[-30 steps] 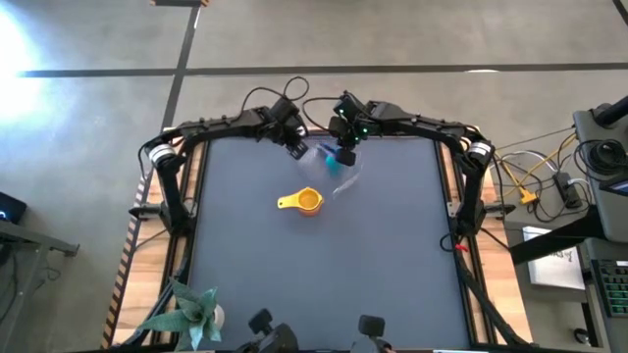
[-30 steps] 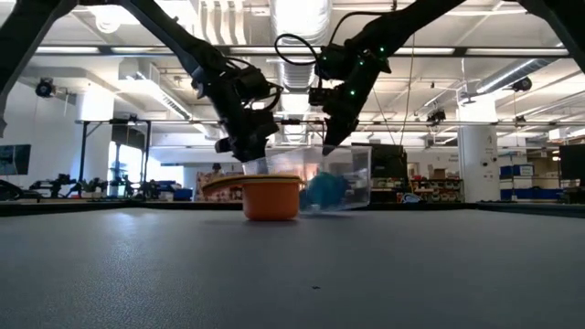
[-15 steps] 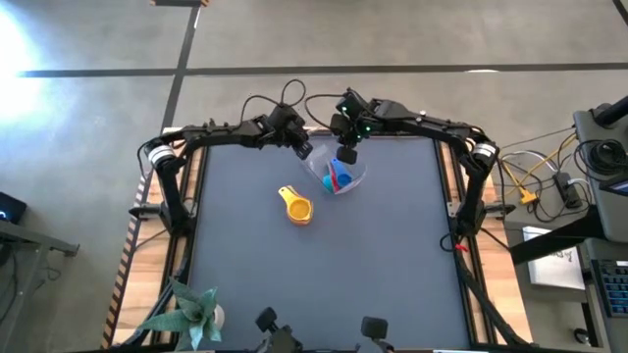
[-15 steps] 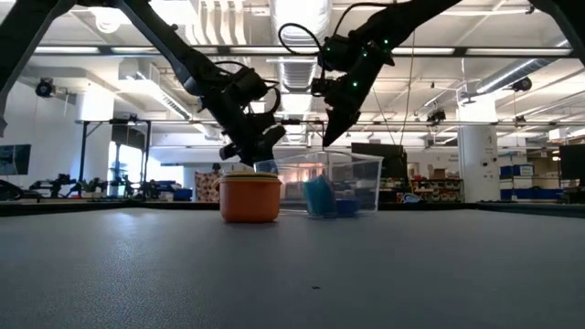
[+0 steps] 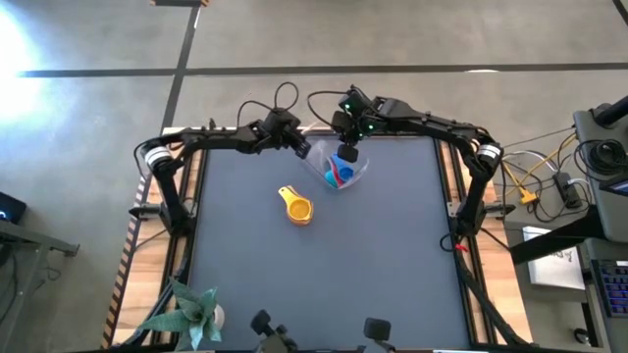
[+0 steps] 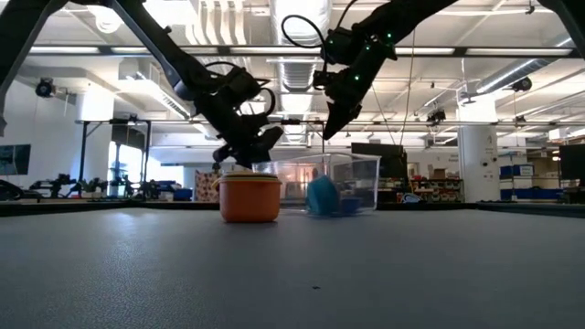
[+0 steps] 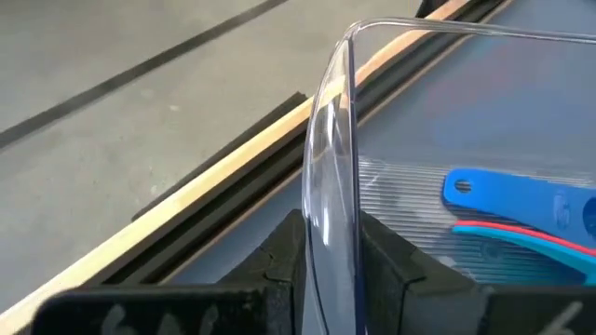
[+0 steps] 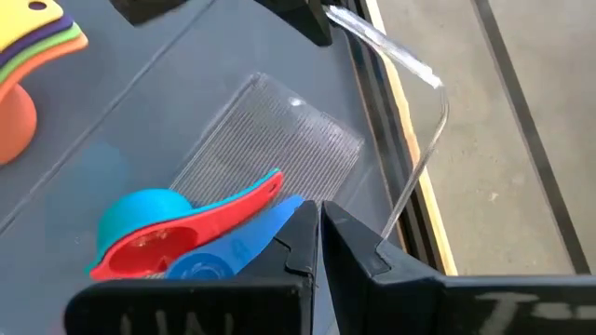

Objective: Nest measuring cups in basket
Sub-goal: Stack the red and light blue measuring cups on top of the yellow measuring cup

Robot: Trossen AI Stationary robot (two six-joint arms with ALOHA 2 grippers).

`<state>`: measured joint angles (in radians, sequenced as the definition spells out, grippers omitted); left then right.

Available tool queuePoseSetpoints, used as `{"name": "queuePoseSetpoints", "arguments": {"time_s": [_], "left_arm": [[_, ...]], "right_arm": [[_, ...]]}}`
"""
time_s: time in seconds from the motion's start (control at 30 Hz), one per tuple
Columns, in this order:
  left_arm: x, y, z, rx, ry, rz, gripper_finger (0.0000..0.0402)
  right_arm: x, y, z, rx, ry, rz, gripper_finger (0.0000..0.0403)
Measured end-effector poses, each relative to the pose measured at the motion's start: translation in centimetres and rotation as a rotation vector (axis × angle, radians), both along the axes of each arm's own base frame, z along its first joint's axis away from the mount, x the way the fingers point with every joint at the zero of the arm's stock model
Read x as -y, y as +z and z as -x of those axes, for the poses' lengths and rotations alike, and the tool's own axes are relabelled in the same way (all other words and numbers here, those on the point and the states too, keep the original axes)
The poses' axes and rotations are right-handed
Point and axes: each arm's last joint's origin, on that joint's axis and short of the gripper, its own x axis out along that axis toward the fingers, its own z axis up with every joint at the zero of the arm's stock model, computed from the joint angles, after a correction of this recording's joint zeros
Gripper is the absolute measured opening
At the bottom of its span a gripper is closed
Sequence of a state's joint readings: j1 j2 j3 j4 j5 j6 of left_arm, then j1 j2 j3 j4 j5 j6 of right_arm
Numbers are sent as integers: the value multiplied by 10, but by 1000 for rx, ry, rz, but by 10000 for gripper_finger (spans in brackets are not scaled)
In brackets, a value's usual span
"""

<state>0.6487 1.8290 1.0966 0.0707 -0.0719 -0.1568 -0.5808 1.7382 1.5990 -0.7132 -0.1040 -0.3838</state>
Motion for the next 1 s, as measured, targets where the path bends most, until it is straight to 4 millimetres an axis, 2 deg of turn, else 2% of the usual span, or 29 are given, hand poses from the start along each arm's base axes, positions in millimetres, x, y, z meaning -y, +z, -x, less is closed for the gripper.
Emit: {"name": "queuePoseSetpoints", "arguments": {"time_s": [0.1,0.37,0.5,0.63,0.77,0.83,1.0], "left_arm": [[3,4,4,-20,19,27,54],[9,29,13,-104,-11,23,208],[11,48,16,-149,-39,-9,254],[17,69,11,-234,-194,-134,266],[33,81,-6,-307,-435,-230,258],[39,81,-17,-323,-552,-259,250],[47,68,-44,-357,-786,-248,232]], "right_arm": [[0,0,0,0,-1,-1,9],[0,0,0,2,-4,-3,9],[0,0,0,2,-6,-5,9],[0,0,0,1,-6,-5,9],[-1,1,1,-5,-6,-8,9],[-2,5,3,1,-5,-5,9],[-7,21,11,41,-13,15,9]]}}
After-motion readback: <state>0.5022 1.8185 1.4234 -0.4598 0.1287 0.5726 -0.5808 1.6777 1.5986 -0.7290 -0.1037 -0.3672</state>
